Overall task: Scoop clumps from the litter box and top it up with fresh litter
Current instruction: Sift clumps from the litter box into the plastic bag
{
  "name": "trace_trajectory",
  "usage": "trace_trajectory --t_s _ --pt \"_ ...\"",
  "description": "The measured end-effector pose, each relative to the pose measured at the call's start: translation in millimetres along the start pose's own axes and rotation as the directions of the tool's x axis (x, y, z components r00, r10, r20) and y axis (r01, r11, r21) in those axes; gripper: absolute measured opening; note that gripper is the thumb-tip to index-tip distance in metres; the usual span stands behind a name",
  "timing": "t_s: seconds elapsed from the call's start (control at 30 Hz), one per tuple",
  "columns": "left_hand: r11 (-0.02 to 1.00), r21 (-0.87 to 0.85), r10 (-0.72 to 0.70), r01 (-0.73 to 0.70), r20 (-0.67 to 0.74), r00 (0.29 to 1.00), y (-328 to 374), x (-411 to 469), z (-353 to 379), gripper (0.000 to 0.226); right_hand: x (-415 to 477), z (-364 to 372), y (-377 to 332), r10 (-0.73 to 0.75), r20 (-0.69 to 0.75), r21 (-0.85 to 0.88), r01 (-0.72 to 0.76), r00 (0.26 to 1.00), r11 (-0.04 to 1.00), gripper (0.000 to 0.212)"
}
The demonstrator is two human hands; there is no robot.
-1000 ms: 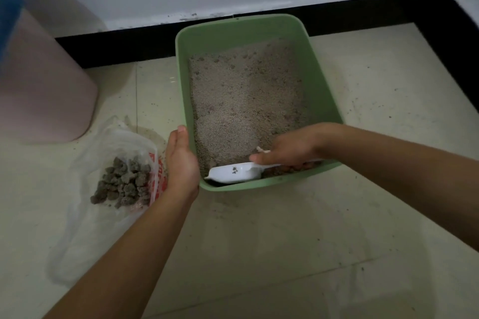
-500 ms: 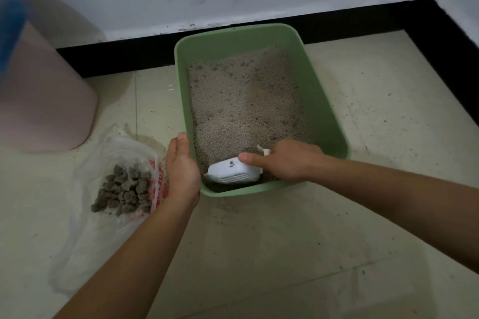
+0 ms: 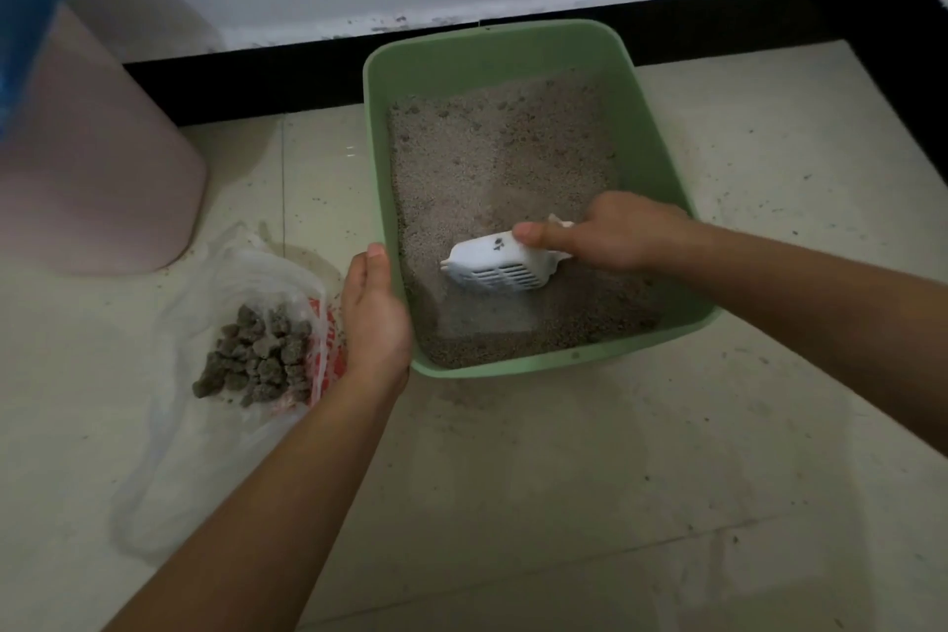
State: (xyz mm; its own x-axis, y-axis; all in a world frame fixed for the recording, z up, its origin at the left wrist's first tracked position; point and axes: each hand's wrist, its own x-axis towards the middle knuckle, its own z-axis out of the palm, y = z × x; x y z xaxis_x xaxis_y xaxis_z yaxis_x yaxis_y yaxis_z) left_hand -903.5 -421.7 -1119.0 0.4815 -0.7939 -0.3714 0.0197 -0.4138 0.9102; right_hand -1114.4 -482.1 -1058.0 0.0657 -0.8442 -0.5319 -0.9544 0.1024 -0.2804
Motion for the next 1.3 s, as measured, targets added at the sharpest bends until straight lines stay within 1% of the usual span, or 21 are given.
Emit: trace_trajectory --t_s 0.07,0.13,0.2,0.27,0.33,0.4,0.47,0.57,0.63,0.7,0.77,0.83,0.9,1.0,1.07,1.13,1.2,1.3 --pt "1.000 -0.003 -0.012 0.012 0.007 1.000 0.3 -0.1 0.5 0.046 -4.7 3.7 0.7 -0.072 -0.042 -0.099 0.068 0.997 0.993 0.081" --pt "1.000 -0.009 -0.020 0.020 0.011 1.000 0.5 -0.8 -0.1 0.048 -14.2 8.7 6.2 -0.152 0.004 -0.158 0.151 0.988 0.976 0.080" --pt "1.000 -0.025 -0.017 0.018 0.015 1.000 1.0 -1.6 -0.3 0.047 -24.7 4.7 15.2 -0.200 0.025 -0.257 0.199 0.980 0.946 0.082" --pt "1.000 -0.028 -0.010 0.010 0.019 1.000 0.5 -1.1 -0.4 0.046 -32.0 -5.5 21.6 -0.219 -0.008 -0.393 0.198 0.976 0.898 0.083" --pt "1.000 -0.027 -0.008 0.008 0.021 1.000 -0.6 -0.7 -0.5 0.046 -35.7 -10.7 25.5 -0.227 -0.036 -0.485 0.181 0.973 0.856 0.086" --pt "1.000 -0.023 -0.007 0.008 0.022 1.000 -1.9 0.1 -0.6 0.047 -37.4 -7.0 26.6 -0.219 -0.063 -0.523 0.155 0.974 0.838 0.084" --pt "1.000 -0.019 -0.006 0.006 0.019 1.000 -1.9 0.1 -0.7 0.046 -37.6 2.9 25.5 -0.203 -0.086 -0.523 0.129 0.975 0.843 0.080" --pt "1.000 -0.020 0.006 -0.006 0.018 1.000 -2.0 0.8 -0.4 0.044 -29.7 23.9 21.6 -0.203 -0.092 -0.460 0.139 0.975 0.877 0.073" --pt "1.000 -0.009 0.004 -0.004 0.010 1.000 -2.1 1.0 -0.1 0.044 -18.8 38.7 16.0 -0.258 -0.087 -0.403 0.203 0.962 0.893 0.071" --pt "1.000 -0.019 -0.005 0.006 0.006 1.000 -2.7 1.8 0.3 0.046 -9.7 48.7 10.0 -0.310 -0.082 -0.322 0.270 0.947 0.908 0.064" --pt "1.000 -0.025 -0.008 0.008 0.003 1.000 -2.3 1.7 0.7 0.047 -3.7 54.1 10.3 -0.326 -0.062 -0.167 0.312 0.943 0.935 0.049" --pt "0.999 -0.036 -0.011 0.011 0.000 1.000 -2.5 2.4 0.7 0.046 -0.5 56.8 16.0 -0.339 -0.041 0.035 0.341 0.940 0.940 0.037" --pt "0.999 -0.041 -0.011 0.011 0.000 1.000 -2.3 2.5 0.5 0.046 0.0 57.3 22.9 -0.364 -0.017 0.159 0.362 0.931 0.919 0.039" --pt "1.000 -0.029 0.005 -0.005 0.008 1.000 -0.1 0.2 1.2 0.042 -0.7 52.1 34.1 -0.387 0.005 0.242 0.374 0.922 0.895 0.042" --pt "1.000 -0.019 0.003 -0.003 0.005 1.000 0.0 0.4 0.5 0.044 0.7 50.9 38.4 -0.389 -0.025 0.301 0.378 0.921 0.875 0.047" --pt "1.000 -0.014 -0.002 0.002 -0.002 1.000 -1.0 2.0 -0.6 0.046 4.5 55.3 36.5 -0.382 -0.054 0.341 0.377 0.923 0.861 0.044" --pt "1.000 -0.021 -0.008 0.008 -0.003 1.000 0.0 1.0 -0.7 0.045 7.3 58.6 33.9 -0.378 -0.054 0.354 0.371 0.924 0.858 0.041" --pt "1.000 -0.006 -0.005 0.005 0.006 1.000 2.0 -0.8 -0.2 0.046 4.7 51.6 42.5 -0.389 -0.046 0.355 0.379 0.920 0.855 0.049"
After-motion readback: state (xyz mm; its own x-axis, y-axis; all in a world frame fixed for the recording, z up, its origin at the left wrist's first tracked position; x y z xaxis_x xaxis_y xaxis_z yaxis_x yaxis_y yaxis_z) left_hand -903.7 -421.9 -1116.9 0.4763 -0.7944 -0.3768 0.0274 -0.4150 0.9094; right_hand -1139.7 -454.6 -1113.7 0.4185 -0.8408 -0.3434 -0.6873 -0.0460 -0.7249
